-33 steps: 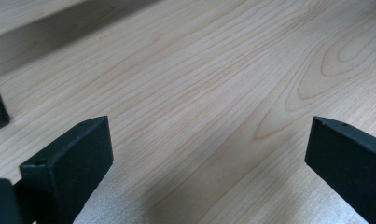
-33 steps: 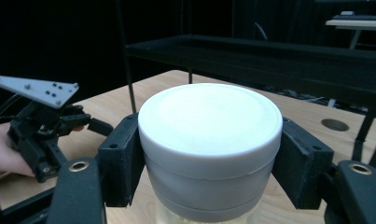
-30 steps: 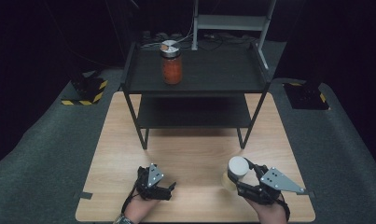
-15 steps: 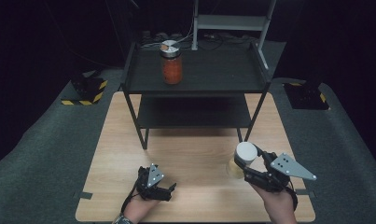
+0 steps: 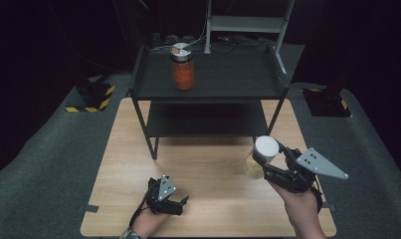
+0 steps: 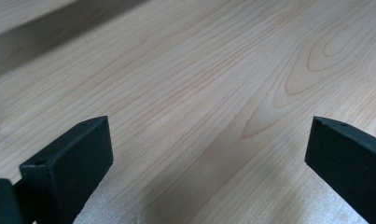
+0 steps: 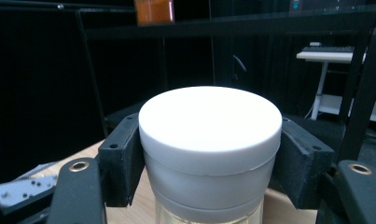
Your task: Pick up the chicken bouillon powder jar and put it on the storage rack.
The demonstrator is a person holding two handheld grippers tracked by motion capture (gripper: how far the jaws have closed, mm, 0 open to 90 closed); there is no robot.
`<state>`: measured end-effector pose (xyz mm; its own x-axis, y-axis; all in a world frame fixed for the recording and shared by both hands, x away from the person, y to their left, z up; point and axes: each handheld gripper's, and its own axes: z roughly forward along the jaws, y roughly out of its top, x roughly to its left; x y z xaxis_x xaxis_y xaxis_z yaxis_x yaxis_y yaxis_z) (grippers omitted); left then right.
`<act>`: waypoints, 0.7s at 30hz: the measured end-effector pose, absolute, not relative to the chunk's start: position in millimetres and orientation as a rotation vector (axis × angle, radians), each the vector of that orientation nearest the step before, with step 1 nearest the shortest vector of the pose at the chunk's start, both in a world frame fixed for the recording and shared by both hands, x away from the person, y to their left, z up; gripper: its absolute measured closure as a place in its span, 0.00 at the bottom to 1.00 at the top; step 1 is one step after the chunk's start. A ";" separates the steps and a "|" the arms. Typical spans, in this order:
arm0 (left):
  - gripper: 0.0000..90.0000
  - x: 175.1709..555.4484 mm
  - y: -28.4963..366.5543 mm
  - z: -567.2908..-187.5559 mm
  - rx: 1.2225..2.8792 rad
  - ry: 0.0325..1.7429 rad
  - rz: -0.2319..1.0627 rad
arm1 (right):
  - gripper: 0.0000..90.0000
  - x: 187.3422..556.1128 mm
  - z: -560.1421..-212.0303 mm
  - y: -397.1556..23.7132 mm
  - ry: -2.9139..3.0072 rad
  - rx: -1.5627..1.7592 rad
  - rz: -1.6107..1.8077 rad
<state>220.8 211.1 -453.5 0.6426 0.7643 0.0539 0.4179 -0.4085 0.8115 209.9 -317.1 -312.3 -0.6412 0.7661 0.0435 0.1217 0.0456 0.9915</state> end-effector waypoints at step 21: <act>0.01 219.7 212.5 -453.6 2.037 0.937 0.540 | 0.37 225.3 -257.8 -310.2 1.742 0.852 1.659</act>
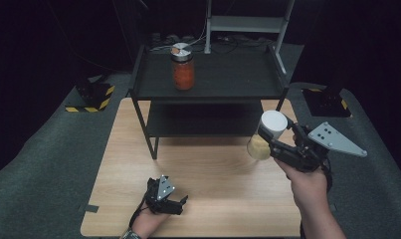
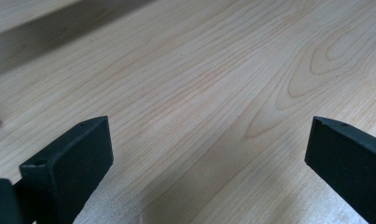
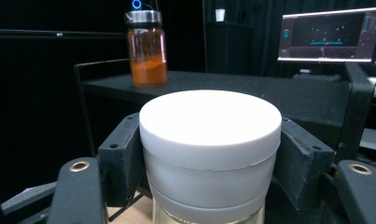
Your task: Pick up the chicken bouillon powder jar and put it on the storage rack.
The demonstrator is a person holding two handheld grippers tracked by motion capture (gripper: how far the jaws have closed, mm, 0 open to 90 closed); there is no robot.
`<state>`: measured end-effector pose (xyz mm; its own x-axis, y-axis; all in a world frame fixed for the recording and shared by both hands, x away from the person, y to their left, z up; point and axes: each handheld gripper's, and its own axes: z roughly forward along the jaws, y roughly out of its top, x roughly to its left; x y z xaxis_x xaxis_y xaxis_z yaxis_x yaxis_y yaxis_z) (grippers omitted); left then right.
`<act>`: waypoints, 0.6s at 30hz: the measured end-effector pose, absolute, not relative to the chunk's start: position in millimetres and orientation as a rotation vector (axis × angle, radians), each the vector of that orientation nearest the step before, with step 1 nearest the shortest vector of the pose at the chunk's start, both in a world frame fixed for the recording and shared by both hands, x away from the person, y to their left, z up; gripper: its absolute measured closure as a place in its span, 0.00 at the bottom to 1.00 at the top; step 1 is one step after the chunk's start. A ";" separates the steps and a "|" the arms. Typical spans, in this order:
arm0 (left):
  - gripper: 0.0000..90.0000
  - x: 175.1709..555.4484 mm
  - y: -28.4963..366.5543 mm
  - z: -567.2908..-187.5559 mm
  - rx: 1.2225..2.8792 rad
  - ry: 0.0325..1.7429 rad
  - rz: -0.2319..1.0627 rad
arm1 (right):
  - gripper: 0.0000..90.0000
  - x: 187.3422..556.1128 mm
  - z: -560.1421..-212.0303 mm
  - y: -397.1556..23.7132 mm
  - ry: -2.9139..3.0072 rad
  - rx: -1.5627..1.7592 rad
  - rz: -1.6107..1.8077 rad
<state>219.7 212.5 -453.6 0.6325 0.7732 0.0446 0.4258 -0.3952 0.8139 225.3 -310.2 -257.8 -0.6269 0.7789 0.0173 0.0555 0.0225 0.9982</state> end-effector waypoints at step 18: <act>0.01 220.8 214.8 -453.7 2.032 0.937 0.525 | 0.37 243.4 -218.2 -296.9 1.679 0.818 1.665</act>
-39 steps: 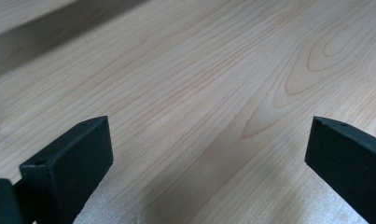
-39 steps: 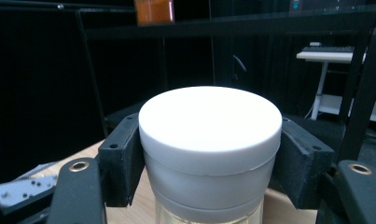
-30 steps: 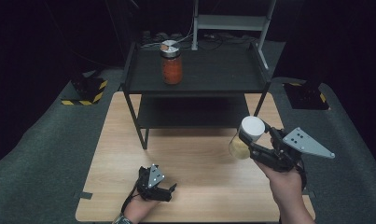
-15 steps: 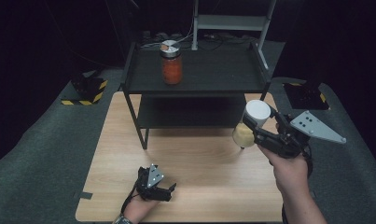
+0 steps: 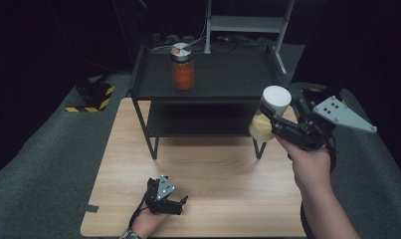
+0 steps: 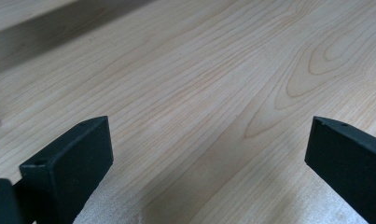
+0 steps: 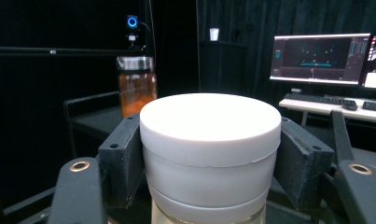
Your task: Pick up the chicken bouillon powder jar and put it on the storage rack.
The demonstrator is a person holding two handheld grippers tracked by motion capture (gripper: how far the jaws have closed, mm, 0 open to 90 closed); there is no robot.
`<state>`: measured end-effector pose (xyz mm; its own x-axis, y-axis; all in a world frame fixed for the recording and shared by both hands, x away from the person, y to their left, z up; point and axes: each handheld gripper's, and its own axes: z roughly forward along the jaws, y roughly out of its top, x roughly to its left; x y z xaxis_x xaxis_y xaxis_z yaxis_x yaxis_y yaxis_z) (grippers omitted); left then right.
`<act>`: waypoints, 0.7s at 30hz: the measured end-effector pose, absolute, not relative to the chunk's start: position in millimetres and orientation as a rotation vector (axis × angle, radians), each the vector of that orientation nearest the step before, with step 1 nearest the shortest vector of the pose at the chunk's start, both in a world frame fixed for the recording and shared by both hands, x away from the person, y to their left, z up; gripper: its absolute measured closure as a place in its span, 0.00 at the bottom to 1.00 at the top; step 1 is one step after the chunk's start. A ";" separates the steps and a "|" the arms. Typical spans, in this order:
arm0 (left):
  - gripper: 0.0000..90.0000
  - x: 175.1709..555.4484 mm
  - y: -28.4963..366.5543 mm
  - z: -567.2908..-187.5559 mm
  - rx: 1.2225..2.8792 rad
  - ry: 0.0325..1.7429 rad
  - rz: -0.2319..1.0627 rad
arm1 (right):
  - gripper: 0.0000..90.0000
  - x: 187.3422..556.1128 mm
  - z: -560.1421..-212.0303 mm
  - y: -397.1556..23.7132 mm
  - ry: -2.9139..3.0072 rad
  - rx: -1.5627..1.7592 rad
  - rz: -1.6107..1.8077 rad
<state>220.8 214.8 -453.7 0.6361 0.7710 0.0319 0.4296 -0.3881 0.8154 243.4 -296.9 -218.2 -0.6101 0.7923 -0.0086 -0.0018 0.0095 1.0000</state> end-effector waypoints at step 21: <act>0.01 222.0 218.5 -454.7 2.020 0.934 0.504 | 0.37 274.6 -183.3 -270.6 1.617 0.812 1.655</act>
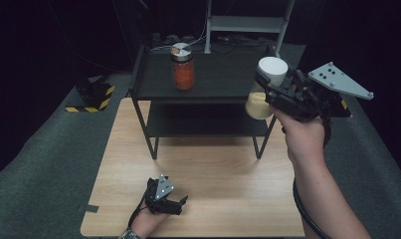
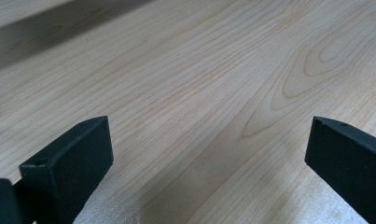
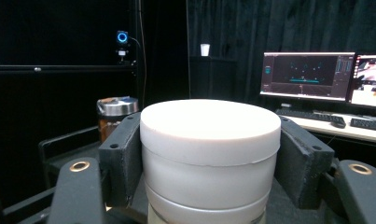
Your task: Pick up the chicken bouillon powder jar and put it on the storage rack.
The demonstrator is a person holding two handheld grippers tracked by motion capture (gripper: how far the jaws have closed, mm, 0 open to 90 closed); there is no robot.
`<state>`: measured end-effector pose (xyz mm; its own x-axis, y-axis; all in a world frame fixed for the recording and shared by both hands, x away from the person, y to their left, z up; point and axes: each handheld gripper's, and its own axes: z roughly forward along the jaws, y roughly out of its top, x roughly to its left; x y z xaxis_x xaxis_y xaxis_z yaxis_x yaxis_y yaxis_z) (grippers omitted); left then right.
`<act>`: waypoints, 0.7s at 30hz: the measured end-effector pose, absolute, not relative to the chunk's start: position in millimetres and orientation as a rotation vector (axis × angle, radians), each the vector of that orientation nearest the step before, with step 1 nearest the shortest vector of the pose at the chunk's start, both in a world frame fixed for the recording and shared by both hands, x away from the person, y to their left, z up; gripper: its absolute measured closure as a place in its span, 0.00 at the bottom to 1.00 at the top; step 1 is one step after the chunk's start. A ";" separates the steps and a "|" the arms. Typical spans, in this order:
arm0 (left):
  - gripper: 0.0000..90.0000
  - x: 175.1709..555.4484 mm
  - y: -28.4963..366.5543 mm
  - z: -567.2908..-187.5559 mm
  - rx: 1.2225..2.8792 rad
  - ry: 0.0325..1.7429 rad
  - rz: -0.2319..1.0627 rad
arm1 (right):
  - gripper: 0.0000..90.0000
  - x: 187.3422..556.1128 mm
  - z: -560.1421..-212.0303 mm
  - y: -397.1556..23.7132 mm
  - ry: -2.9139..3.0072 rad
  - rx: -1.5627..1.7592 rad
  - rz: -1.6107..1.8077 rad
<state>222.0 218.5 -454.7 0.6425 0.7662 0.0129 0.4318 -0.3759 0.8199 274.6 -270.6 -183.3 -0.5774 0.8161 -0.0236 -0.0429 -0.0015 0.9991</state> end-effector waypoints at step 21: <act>0.01 223.1 222.3 -455.2 2.012 0.930 0.490 | 0.37 315.6 -170.9 -248.9 1.552 0.863 1.631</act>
